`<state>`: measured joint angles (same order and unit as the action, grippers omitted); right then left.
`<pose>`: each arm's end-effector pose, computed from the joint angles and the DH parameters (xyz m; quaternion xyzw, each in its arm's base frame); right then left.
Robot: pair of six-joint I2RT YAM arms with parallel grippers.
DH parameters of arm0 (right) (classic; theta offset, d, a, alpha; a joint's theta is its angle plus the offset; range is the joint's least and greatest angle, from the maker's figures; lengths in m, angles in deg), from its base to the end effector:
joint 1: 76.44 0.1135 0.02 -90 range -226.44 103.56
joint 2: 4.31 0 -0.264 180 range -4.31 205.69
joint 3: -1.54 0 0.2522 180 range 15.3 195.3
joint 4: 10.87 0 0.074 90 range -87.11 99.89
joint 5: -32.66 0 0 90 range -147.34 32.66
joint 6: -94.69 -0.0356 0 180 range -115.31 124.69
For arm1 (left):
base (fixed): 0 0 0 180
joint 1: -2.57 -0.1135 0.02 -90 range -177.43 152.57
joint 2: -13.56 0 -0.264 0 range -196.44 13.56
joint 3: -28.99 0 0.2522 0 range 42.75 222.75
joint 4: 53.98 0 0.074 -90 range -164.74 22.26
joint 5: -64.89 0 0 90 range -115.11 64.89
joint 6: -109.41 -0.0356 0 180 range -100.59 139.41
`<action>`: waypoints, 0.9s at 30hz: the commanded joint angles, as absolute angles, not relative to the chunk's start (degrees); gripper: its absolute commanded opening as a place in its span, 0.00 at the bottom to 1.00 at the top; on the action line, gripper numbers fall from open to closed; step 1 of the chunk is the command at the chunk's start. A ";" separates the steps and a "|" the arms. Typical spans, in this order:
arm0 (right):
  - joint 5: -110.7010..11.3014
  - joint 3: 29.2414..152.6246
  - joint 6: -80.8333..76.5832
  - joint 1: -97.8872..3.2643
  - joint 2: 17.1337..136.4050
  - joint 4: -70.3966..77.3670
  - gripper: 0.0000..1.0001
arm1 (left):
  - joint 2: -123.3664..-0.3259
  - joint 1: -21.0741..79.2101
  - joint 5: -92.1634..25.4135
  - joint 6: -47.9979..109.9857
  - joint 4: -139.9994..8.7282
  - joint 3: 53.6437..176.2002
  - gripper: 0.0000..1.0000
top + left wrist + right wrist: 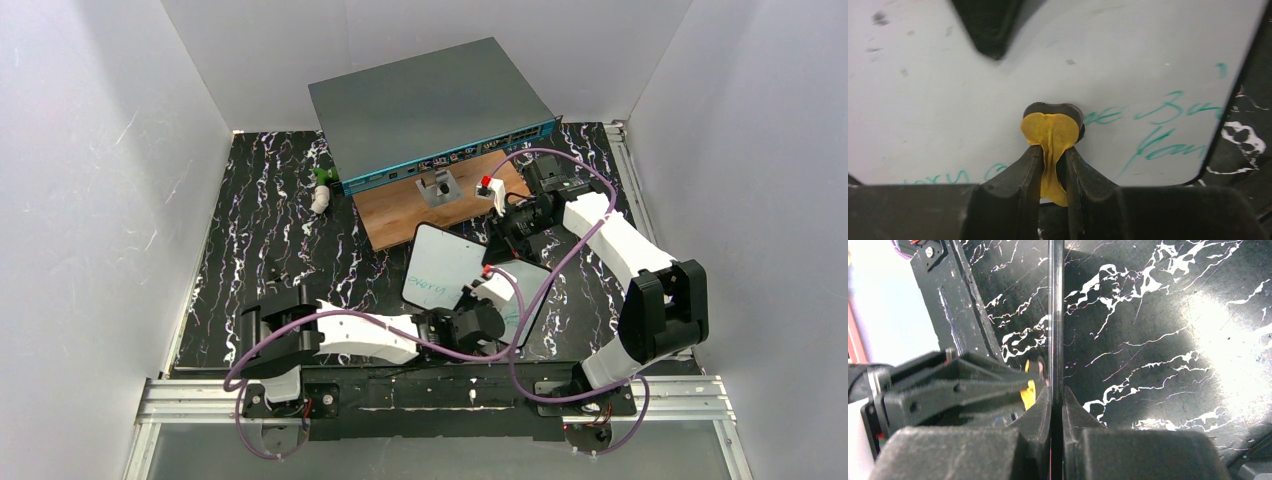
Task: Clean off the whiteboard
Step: Erase the whiteboard at the center of the board.
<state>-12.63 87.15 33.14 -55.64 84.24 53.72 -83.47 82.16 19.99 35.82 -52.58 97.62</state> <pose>0.2745 0.1311 0.2727 -0.4453 0.7937 0.3602 0.2047 0.0903 -0.3520 0.2106 0.2418 0.7757 -0.1398 0.5659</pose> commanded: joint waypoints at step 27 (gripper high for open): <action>-14.08 87.19 36.50 -54.47 84.05 54.83 0.01 | -84.94 84.33 19.00 29.18 -45.69 100.35 0.00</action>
<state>-12.35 87.15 33.40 -55.18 84.24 53.96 -84.28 83.89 19.51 30.92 -48.25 98.89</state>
